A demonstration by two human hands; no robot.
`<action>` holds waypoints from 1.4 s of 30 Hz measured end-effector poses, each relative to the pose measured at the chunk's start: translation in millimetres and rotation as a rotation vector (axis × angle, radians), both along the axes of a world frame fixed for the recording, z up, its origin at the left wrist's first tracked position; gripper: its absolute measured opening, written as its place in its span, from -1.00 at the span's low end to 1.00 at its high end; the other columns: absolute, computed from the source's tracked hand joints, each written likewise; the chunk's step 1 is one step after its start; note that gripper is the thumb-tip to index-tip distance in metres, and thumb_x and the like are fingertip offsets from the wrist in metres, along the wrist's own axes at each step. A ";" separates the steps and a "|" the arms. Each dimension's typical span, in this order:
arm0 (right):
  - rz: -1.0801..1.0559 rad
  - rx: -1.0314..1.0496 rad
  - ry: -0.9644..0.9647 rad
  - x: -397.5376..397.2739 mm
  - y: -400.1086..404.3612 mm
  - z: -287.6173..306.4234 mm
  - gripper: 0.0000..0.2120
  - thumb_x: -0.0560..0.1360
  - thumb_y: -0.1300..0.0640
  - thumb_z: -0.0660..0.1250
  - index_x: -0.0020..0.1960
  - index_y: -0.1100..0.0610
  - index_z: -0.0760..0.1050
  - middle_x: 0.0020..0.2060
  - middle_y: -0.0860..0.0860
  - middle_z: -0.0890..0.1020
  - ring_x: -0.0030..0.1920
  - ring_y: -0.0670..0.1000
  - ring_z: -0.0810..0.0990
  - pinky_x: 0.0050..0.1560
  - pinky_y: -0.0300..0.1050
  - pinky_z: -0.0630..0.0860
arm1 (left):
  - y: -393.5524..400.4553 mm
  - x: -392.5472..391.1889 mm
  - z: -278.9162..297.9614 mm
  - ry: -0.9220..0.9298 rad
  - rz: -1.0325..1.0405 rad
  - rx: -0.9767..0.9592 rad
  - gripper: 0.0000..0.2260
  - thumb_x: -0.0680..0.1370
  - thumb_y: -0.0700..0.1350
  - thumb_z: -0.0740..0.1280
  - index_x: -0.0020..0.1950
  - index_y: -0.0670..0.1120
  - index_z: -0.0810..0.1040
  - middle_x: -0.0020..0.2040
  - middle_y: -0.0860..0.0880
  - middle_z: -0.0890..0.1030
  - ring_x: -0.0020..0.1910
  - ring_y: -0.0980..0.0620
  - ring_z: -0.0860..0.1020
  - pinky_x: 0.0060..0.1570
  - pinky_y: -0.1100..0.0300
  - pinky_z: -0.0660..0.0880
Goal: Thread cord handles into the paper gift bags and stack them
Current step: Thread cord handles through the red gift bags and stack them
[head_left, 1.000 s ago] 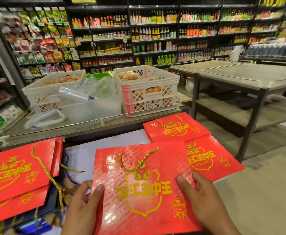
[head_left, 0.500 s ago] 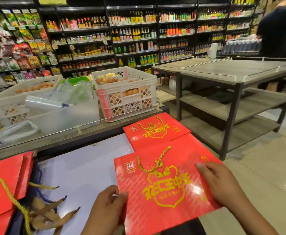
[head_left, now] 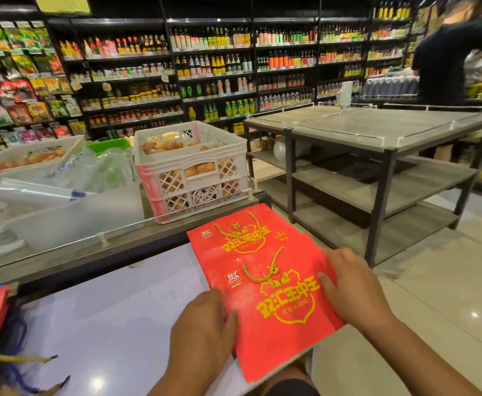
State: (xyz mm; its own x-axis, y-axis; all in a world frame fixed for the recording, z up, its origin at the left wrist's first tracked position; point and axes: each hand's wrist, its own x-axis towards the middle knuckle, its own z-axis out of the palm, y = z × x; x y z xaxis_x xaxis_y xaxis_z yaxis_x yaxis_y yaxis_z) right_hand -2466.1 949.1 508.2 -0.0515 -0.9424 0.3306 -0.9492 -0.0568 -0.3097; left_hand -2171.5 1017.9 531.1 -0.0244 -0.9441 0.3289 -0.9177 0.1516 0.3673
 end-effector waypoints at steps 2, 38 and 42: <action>0.102 0.018 0.058 11.3 1.6 -4.6 -0.44 0.59 -0.28 0.16 0.55 -0.17 0.28 0.46 -0.08 0.39 0.44 0.06 0.39 0.39 0.11 0.44 | 1.7 -8.2 -3.8 -0.055 -0.155 -0.151 -0.82 0.52 0.12 0.36 0.01 0.13 0.40 -0.01 0.12 0.48 0.01 0.00 0.52 -0.10 0.08 0.45; 0.372 -0.087 0.025 73.6 0.6 7.4 -0.58 0.51 -0.16 0.23 0.27 -0.02 0.59 0.27 -0.13 0.55 0.27 0.04 0.57 0.28 0.07 0.50 | -10.2 21.0 5.2 0.019 -0.339 0.098 -0.54 0.67 0.17 0.16 0.57 0.15 0.26 0.65 0.07 0.12 0.67 0.01 -0.01 0.64 -0.06 -0.18; 0.569 -0.206 -0.113 132.8 6.8 23.2 -0.71 0.48 -0.04 0.27 0.11 0.01 0.64 0.13 -0.22 0.52 0.14 -0.06 0.58 0.28 -0.31 0.38 | 22.0 84.2 25.3 0.111 -0.212 0.012 -0.58 0.66 0.08 0.22 0.53 0.17 0.33 0.57 0.19 0.24 0.58 0.18 0.14 0.64 0.05 -0.06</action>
